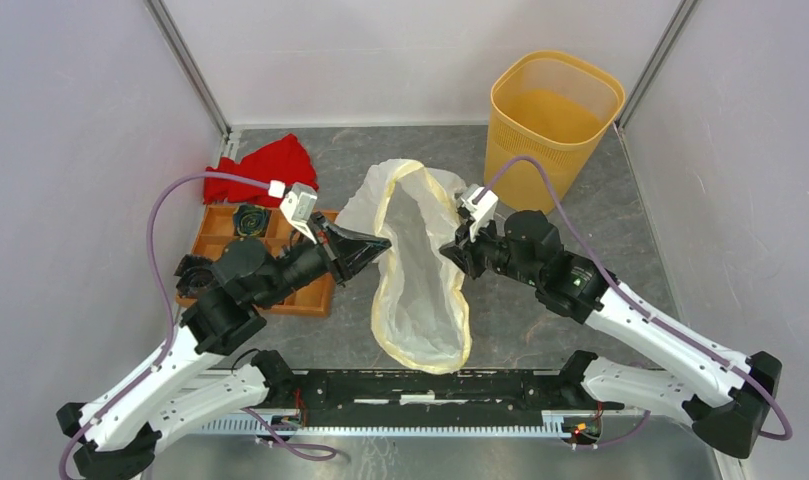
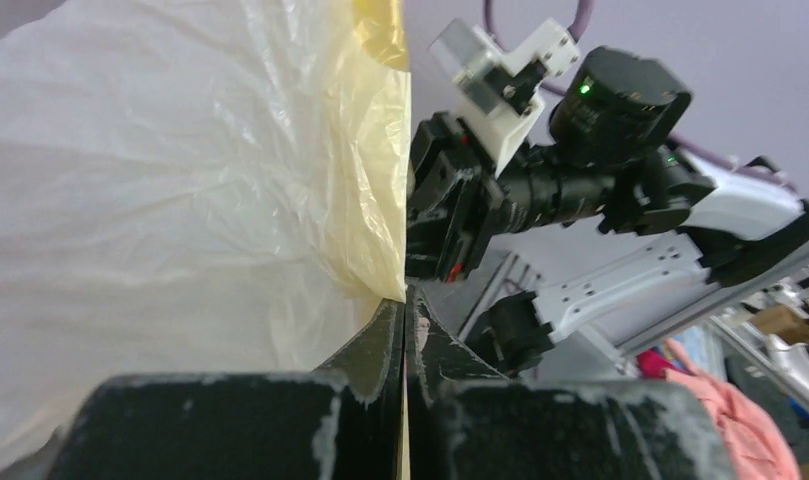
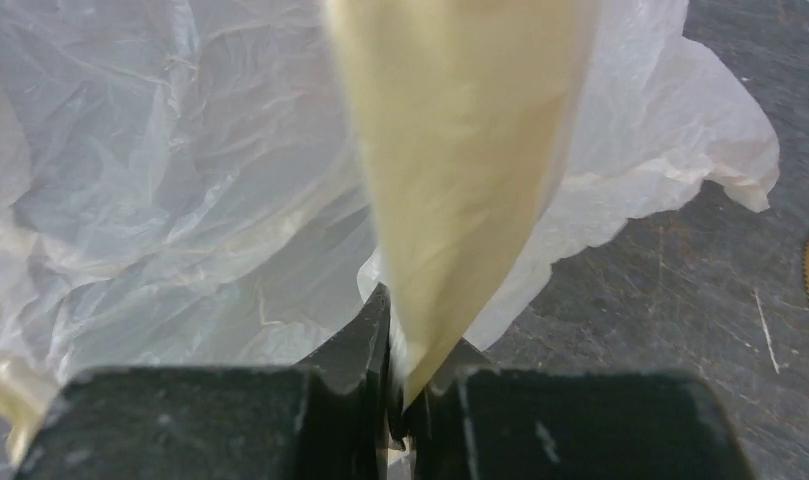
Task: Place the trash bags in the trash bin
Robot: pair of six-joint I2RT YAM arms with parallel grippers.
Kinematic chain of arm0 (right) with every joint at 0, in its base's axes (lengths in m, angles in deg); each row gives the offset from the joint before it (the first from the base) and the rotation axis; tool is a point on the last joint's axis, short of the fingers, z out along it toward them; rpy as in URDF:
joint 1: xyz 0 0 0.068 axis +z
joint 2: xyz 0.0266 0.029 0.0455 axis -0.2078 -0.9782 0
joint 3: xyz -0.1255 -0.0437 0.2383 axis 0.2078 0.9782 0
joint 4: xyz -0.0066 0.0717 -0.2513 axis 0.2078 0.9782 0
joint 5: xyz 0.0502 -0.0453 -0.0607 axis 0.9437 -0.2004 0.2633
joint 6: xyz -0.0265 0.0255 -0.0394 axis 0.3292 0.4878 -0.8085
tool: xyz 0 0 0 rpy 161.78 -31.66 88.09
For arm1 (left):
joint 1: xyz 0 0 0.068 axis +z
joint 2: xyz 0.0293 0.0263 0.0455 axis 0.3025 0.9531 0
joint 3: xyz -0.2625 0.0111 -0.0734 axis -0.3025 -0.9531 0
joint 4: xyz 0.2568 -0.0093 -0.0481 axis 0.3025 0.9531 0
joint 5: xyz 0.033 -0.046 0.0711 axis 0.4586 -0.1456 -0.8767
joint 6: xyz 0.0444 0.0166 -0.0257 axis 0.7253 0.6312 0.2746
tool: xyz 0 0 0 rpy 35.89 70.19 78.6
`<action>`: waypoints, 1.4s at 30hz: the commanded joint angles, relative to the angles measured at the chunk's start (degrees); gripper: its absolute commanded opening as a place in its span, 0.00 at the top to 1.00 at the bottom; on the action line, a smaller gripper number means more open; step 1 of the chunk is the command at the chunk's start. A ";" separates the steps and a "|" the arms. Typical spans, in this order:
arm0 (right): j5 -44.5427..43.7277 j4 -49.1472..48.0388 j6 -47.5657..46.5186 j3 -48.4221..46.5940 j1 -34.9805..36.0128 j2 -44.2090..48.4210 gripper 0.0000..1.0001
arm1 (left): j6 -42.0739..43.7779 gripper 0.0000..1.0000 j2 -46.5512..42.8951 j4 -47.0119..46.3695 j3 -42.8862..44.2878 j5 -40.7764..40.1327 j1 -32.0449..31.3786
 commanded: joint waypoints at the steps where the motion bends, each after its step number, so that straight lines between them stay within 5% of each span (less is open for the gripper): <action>1: 6.98 -2.33 2.30 -1.62 0.10 2.13 0.85 | -5.97 0.98 4.26 -12.40 1.47 5.22 0.02; 8: 12.26 -21.97 15.01 5.47 0.10 7.06 0.47 | -7.99 0.98 12.11 -17.08 4.31 4.40 0.02; 13: 12.44 -21.00 16.32 3.82 0.16 6.27 0.04 | -8.80 0.98 14.62 -18.46 4.35 1.17 -0.01; 18: 11.43 -22.93 18.94 4.93 0.33 5.72 0.02 | -8.97 0.98 16.50 -20.29 4.28 -0.42 -0.01; 23: -4.94 -19.40 19.30 3.38 3.19 3.42 0.02 | -10.56 0.98 18.43 -22.33 4.35 0.99 -0.12; 27: -14.26 -18.45 16.63 1.99 6.15 -0.43 0.21 | -10.87 0.98 19.03 -22.59 5.06 0.88 -0.16; 29: -15.52 -18.42 15.32 1.62 6.35 -1.41 0.65 | -9.94 0.98 18.78 -21.53 5.85 0.45 -0.16; 31: -19.42 -17.72 15.14 1.38 6.38 -1.12 0.95 | -7.54 0.97 18.16 -18.56 7.38 -0.59 -0.14; 32: -20.48 -17.17 14.17 0.84 6.18 -0.85 0.99 | -5.54 0.92 17.76 -16.36 8.46 -1.36 -0.15; 34: -20.99 -14.12 12.12 -2.09 4.89 -0.83 1.00 | -0.84 0.63 16.38 -10.27 10.56 -4.05 -0.16; 37: -9.67 -7.80 11.52 -8.70 -2.06 -2.89 1.00 | 6.25 0.21 12.71 -2.25 11.57 -12.15 -0.16; 39: 1.77 -5.52 12.33 -11.70 -8.39 -4.33 1.00 | 9.20 0.08 9.42 0.98 10.38 -17.33 -0.16; 42: 13.30 -2.93 12.59 -15.91 -12.78 -5.51 1.00 | 12.43 0.03 5.36 3.56 8.16 -19.19 -0.16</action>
